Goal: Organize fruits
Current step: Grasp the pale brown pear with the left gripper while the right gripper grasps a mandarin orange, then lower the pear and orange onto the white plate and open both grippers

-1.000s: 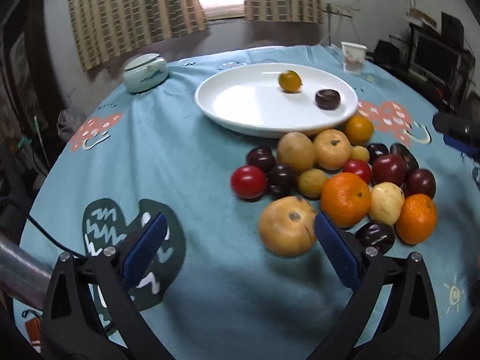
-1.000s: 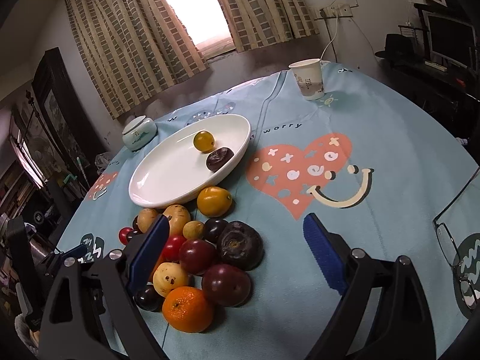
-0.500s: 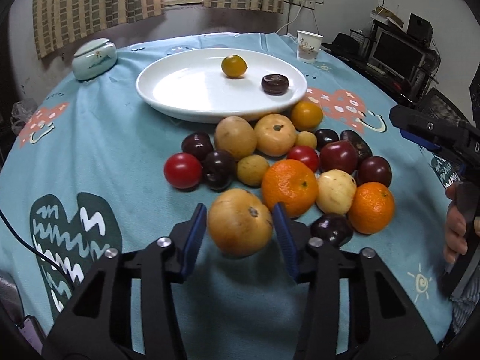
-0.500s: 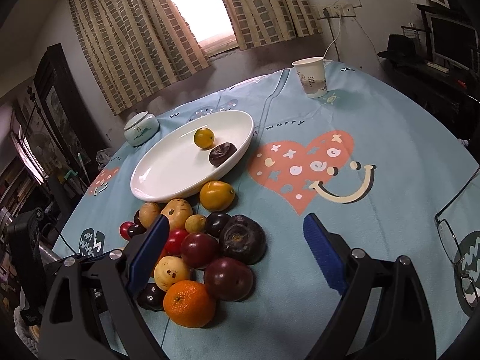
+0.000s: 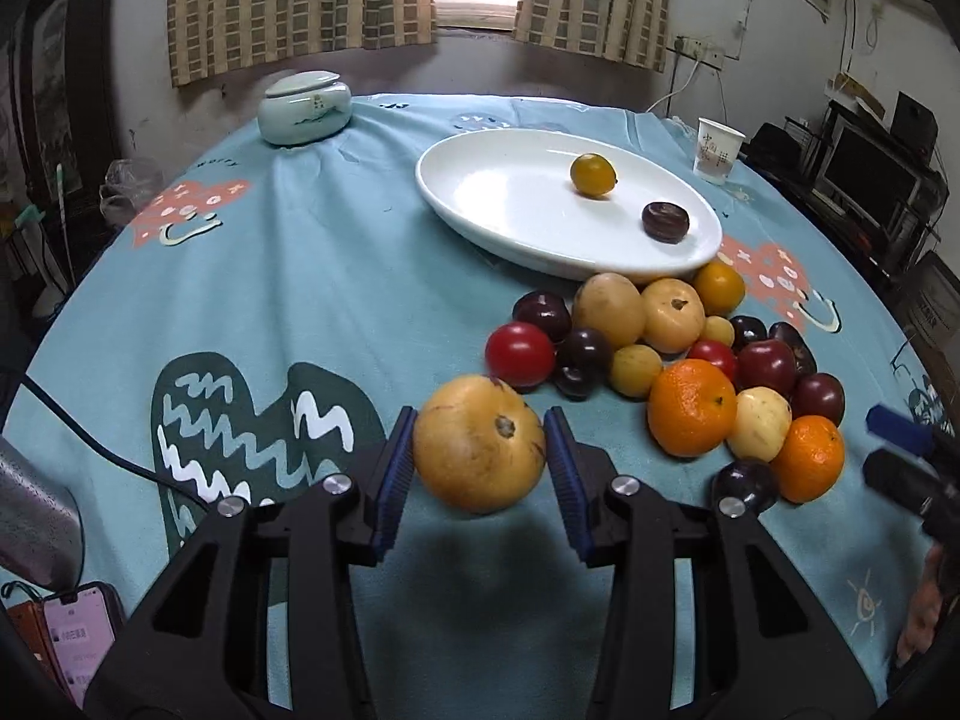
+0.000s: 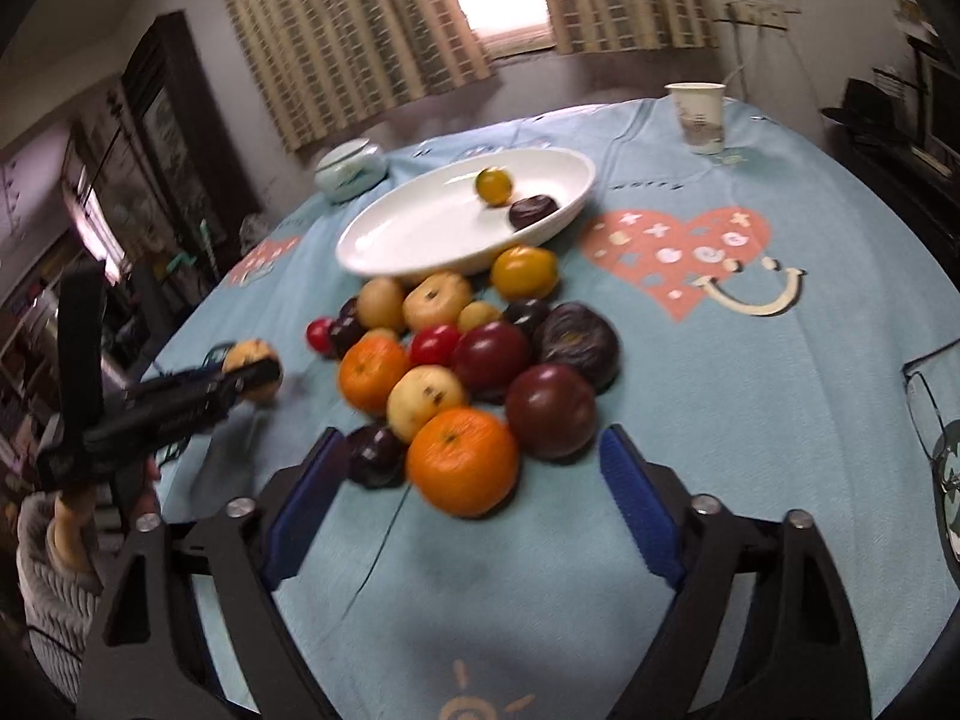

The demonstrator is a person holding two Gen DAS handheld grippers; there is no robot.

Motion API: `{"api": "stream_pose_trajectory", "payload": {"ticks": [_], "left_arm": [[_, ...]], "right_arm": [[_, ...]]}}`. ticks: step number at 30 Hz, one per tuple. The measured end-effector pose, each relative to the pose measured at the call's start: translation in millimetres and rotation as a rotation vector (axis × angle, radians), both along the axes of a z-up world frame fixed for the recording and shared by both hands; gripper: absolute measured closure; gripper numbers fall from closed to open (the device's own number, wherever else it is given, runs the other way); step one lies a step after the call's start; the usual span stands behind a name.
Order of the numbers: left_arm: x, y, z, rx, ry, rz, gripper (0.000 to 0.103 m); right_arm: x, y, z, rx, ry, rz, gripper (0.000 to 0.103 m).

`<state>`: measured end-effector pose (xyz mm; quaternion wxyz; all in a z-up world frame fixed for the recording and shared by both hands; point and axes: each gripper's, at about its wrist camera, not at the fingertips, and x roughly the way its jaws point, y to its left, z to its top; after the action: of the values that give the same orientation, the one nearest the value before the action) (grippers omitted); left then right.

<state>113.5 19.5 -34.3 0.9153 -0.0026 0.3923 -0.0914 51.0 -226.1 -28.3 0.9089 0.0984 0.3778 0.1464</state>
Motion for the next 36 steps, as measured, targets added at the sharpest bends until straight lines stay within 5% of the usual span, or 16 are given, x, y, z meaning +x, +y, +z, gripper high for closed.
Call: {"api": "stream_pose_trajectory", "payload": {"ticks": [3,18,24,29,36], "left_arm": [[0.0,-2.0,0.6,-0.001,0.0,-0.014,0.059],[4.3,-11.6,-4.9,-0.012,0.033,-0.067,0.059],[12.3,-17.2,31.2,-0.009,-0.029,-0.044,0.059],[55.1,-41.0,62.3,0.026,-0.102,-0.013,0.059],[119.9,-54.2,36.1,0.011,-0.031,0.031,0.059]], "right_arm": [[6.4,9.3,-9.2,-0.017,0.067,0.039,0.055],[34.3,0.5,-28.2,0.118,0.181,0.038,0.057],[25.0,-11.3,10.0,0.196,0.053,0.057,0.057],[71.0,-19.8,51.9,0.121,-0.056,-0.019,0.057],[151.4,9.7,36.8,0.027,-0.018,0.007,0.057]]}}
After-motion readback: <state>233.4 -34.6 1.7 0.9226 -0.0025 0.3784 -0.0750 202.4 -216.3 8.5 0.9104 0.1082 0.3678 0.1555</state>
